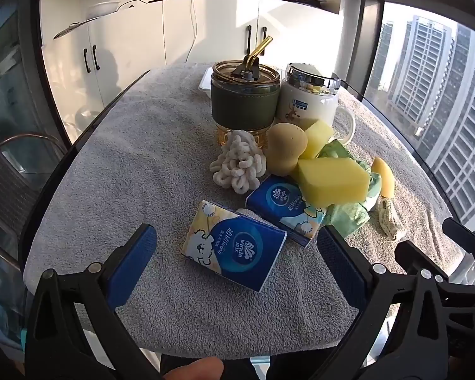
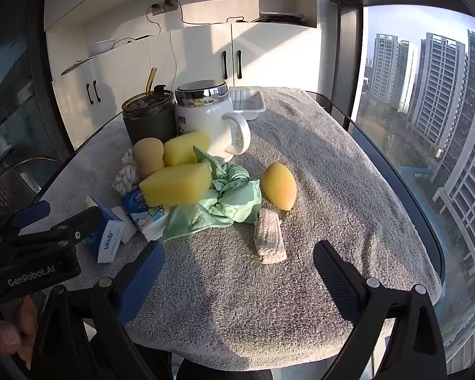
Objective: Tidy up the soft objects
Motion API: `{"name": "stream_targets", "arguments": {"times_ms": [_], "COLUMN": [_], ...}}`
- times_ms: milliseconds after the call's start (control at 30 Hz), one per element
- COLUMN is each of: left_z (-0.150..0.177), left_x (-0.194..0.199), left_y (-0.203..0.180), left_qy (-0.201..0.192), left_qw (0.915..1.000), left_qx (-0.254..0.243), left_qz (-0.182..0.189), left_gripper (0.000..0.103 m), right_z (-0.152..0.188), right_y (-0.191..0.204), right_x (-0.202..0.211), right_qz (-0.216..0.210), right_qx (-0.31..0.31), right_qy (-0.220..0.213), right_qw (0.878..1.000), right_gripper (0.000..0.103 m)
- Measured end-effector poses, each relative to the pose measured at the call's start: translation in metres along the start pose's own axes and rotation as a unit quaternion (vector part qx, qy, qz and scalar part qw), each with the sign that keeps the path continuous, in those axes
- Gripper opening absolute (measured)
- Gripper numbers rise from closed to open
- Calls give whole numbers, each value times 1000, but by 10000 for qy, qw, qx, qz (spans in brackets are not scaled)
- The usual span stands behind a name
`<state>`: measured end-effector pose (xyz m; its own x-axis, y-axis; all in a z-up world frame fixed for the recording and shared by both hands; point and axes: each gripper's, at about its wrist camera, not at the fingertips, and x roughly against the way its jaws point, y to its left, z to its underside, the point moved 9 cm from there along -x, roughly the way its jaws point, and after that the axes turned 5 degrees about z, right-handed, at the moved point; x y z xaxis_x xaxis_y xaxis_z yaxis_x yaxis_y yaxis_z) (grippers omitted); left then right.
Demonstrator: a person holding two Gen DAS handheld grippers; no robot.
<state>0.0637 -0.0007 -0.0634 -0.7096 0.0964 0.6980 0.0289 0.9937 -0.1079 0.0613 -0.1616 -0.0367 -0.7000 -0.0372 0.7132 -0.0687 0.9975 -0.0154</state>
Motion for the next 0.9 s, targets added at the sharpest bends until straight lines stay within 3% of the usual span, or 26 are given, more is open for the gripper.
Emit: {"name": "stream_targets", "arguments": {"times_ms": [900], "left_z": [3], "left_x": [-3], "left_y": [0], "left_qy": [42], "left_qw": [10000], "left_qx": [35], "left_qz": [29], "left_gripper": [103], "right_z": [1], "right_y": [0], "right_x": [0], "right_qz": [5], "right_qx": [15], "right_qy": [22], "right_qw": [10000], "right_gripper": [97]}}
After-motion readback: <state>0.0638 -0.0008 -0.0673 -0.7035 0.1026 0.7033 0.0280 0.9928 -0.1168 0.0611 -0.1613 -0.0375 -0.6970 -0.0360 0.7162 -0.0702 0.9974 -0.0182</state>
